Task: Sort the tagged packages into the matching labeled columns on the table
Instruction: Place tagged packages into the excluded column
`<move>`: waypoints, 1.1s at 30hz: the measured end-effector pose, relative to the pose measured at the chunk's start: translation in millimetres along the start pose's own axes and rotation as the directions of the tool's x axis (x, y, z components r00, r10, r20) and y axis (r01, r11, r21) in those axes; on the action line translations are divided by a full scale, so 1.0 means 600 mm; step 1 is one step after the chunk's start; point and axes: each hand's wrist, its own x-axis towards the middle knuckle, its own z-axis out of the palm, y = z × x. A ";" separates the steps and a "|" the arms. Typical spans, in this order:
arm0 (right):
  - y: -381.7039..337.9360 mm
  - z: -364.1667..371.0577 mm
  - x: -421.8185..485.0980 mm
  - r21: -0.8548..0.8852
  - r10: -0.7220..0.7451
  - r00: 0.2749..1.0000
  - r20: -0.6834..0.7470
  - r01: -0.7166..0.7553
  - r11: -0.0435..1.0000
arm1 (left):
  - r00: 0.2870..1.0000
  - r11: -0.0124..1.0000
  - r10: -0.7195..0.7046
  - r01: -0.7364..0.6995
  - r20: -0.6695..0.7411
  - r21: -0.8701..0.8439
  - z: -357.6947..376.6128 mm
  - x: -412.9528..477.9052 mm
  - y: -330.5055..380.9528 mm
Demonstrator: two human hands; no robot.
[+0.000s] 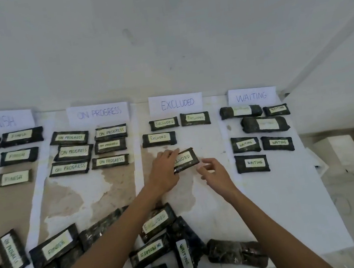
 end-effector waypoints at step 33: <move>-0.040 -0.036 0.056 -0.356 -0.297 0.942 0.155 0.333 0.873 | 0.988 0.986 0.153 -0.152 -0.010 0.068 -0.012 0.078 -0.007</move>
